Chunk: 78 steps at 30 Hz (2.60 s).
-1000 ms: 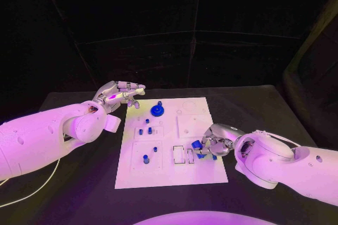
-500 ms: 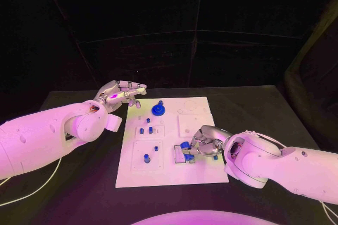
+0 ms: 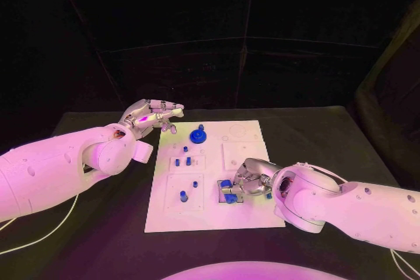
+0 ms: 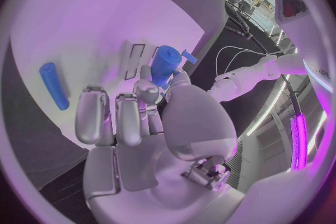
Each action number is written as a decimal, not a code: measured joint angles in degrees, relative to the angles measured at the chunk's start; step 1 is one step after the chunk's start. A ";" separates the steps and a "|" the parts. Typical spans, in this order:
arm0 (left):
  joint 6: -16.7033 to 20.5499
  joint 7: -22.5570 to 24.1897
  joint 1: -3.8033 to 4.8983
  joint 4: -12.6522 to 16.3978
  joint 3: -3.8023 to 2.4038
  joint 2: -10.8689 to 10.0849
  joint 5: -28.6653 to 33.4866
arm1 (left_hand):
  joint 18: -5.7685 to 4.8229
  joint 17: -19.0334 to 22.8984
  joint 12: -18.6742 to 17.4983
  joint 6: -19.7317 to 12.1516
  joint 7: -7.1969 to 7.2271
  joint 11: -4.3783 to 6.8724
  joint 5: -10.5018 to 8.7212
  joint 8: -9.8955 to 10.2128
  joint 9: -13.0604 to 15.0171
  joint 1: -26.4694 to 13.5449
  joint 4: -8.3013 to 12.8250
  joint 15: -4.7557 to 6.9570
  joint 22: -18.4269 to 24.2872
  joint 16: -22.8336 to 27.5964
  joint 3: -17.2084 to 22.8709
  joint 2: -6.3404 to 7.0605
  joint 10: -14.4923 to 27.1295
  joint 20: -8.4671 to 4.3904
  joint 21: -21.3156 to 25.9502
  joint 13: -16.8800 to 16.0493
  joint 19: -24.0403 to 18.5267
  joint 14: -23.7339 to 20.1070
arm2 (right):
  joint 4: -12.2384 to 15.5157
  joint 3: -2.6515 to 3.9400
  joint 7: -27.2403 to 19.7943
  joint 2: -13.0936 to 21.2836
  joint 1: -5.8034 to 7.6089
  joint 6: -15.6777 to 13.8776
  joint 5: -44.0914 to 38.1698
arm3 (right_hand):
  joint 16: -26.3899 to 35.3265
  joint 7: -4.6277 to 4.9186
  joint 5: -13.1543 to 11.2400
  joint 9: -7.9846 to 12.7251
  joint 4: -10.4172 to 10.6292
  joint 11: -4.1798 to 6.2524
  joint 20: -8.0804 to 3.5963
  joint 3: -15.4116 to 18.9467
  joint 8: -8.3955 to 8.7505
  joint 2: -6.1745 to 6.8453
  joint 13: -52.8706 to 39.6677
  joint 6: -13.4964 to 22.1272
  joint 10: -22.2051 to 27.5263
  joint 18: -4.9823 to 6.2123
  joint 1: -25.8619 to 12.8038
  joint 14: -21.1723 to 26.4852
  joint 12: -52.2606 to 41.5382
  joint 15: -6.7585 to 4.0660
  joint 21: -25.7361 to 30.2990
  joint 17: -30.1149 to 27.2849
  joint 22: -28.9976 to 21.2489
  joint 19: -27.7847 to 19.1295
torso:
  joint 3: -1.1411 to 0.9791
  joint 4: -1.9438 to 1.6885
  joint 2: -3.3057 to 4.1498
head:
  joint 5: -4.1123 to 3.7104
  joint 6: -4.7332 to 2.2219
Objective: Assemble the parts on the task board
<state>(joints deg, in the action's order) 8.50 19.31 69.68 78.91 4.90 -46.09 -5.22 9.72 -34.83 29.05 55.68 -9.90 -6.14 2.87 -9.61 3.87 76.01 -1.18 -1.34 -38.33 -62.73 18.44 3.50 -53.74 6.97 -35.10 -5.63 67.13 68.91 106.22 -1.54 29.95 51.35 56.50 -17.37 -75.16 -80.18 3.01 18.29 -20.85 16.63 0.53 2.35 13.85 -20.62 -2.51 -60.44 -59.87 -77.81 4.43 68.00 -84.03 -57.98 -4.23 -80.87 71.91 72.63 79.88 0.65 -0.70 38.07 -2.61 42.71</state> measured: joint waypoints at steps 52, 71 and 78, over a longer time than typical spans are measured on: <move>-0.05 -0.13 0.00 0.07 0.00 -0.22 0.00 | 0.00 0.00 0.00 -0.21 -0.21 0.00 0.00 0.00 0.00 0.00 0.00 0.00 0.15 0.00 0.00 0.00 0.00 0.00 0.00 0.07 0.00 0.00 | -0.22 0.05 0.31 -0.08 0.06 0.07 -7.67 | 1.33 0.62 -7.99 -5.37 -4.80 0.09 0.09 -3.56 1.74 5.01 4.14 0.63 2.16 0.00 6.48 0.00 7.66 0.02 1.55 -0.68 -2.39 -1.57 | -0.03 0.05 0.00 | -0.01 -0.04; -0.09 -0.21 0.00 0.04 0.00 -0.21 0.00 | 0.00 0.00 0.00 -0.21 -0.21 0.00 0.00 0.00 0.00 0.00 0.00 0.00 0.14 0.00 0.00 0.00 0.00 0.00 0.00 0.06 0.00 0.00 | 0.36 0.03 -1.17 -0.37 0.03 1.58 -7.79 | 1.33 0.41 -14.61 -6.54 -2.63 0.29 -0.13 -1.43 1.77 5.62 3.16 0.02 1.53 0.00 5.62 0.00 7.03 0.03 1.55 -0.18 -1.89 -1.35 | -0.04 0.10 -0.03 | -0.03 0.08; -0.10 -0.25 0.00 0.06 0.00 -0.26 0.00 | 0.00 0.05 0.00 -0.21 -0.21 0.00 0.00 0.00 0.00 0.00 0.00 0.00 0.14 0.00 0.00 0.00 0.00 0.00 0.00 0.06 0.00 0.00 | -0.13 0.03 -0.32 -0.82 0.03 2.20 -8.33 | 1.13 0.19 -14.61 -6.99 -2.23 0.40 -0.34 -1.82 1.54 4.20 2.67 -0.58 1.01 0.00 5.69 0.00 6.51 0.02 1.55 0.19 -1.40 -1.14 | -0.01 0.01 -0.05 | -0.08 0.08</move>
<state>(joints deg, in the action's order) 8.40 19.06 69.68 78.97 4.91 -46.35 -5.22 9.73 -34.78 29.05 55.47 -10.11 -6.14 2.87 -9.60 3.87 76.01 -1.18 -1.34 -38.19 -62.73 18.44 3.50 -53.74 6.97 -35.10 -5.57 67.13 68.91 106.09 -1.51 29.63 50.53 56.53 -15.17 -83.49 -79.05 3.20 3.69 -27.84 14.39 0.93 2.02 12.03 -19.08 1.69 -57.77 -60.45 -76.80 4.43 73.69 -84.03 -51.47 -4.21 -79.32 72.10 71.23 78.73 0.65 -0.70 38.01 -2.70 42.79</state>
